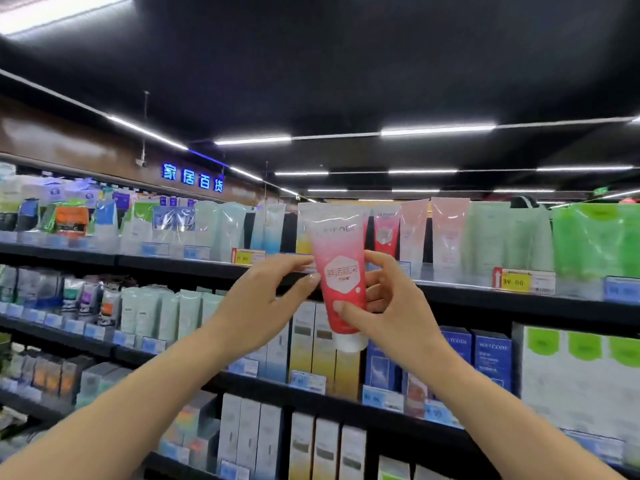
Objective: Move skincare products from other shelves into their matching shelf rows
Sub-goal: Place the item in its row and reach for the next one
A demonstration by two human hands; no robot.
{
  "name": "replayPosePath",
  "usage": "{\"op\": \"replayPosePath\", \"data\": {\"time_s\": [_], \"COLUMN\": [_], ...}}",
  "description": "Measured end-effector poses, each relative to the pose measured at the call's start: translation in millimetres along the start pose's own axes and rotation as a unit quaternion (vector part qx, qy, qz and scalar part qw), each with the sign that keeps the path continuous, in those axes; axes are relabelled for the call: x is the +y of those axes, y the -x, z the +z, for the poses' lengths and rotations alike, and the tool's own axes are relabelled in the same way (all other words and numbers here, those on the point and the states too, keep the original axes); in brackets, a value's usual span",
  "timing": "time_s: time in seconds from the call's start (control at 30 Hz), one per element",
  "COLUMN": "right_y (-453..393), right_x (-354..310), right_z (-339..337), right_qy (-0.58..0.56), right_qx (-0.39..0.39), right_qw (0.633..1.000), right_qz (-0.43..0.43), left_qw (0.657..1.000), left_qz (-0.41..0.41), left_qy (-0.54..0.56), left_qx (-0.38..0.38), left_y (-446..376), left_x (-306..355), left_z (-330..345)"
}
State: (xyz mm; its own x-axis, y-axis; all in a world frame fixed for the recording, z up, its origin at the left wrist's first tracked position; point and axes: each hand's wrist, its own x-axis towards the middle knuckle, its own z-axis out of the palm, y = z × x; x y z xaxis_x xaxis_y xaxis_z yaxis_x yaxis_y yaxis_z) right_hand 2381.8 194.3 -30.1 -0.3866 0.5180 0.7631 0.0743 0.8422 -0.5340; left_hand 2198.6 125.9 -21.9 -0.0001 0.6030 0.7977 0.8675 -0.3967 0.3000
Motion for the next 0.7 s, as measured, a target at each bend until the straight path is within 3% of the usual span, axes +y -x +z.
{"op": "replayPosePath", "data": {"time_s": [0.33, 0.7], "right_y": [-82, -175], "right_x": [54, 80], "right_z": [-44, -13], "right_qy": [0.025, 0.097], "right_qx": [0.081, 0.162], "right_qw": [0.996, 0.982], "right_qz": [-0.007, 0.015], "left_qw": [0.998, 0.984], "left_qz": [0.010, 0.072], "left_qy": [-0.063, -0.159], "left_qx": [0.015, 0.023], "left_y": [-65, -128], "left_x": [-71, -158], "left_z": [52, 85]}}
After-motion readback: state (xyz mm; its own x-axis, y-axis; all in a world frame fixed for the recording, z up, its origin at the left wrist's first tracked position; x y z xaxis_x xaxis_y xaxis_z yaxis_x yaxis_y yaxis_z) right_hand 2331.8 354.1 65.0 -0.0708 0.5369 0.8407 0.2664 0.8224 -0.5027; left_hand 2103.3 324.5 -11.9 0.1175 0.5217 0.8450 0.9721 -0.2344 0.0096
